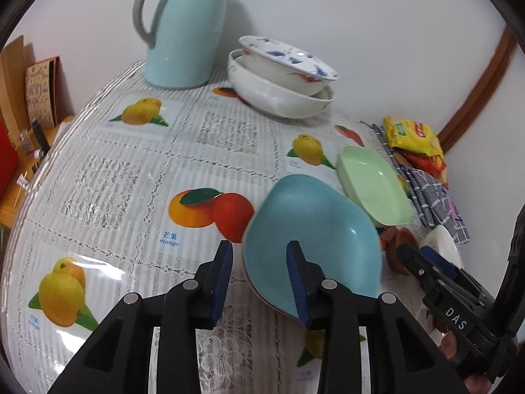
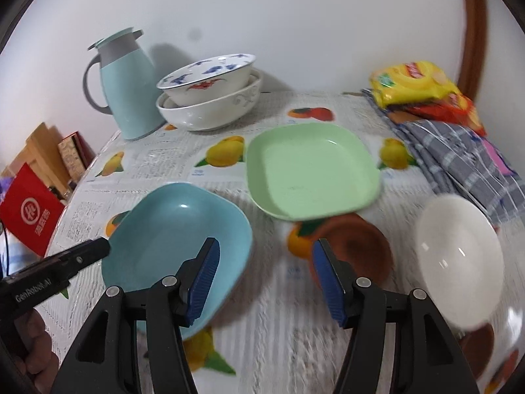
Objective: Organize plates and bowls
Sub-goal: 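Open both grippers to release the light blue plate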
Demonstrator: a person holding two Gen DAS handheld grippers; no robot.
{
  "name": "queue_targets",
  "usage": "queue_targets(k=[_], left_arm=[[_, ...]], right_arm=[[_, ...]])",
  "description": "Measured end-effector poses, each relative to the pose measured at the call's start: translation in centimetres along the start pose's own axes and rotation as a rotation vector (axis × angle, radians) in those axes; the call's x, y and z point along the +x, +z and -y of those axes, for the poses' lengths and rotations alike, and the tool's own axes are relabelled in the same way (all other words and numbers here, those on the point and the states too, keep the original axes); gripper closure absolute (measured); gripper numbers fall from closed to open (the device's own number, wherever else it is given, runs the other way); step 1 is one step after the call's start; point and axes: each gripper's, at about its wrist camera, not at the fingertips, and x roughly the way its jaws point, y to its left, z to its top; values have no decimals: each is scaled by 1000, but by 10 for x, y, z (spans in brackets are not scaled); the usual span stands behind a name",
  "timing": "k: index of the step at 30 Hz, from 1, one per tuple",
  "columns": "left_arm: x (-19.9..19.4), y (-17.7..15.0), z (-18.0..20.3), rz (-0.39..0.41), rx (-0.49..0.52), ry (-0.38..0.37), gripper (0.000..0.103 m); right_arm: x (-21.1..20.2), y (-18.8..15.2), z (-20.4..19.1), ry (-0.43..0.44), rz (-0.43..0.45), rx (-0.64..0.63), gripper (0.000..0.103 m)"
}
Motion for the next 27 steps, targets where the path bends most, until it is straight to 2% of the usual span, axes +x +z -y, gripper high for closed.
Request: queue_targets(k=[2,7,13,15,20,23,27], left_arm=[[-7,0,4,3,26,-2,62],[-27,2,16,32,120,-2,54],[-47,12,31,88,214,38,54],[-51,15,35,95,239,30,54],[-44,17,46,41,267,-40,54],[-33,16,58,-12,292,-48,54],[-28,15,73,-19,326,-55,54]], right_arm=[[-11,-6,4,-29,3,29,44],[-42,-20,13,-62,45,84,44],[-78,-26,25,-101,88,153,44],[-89,-29,29,-108,100,173,43],[-111,-35,37,-182,123,191,43],[-120,-39,45,-204,131,210,43],[-129,-42,59,-210,143,260,43]])
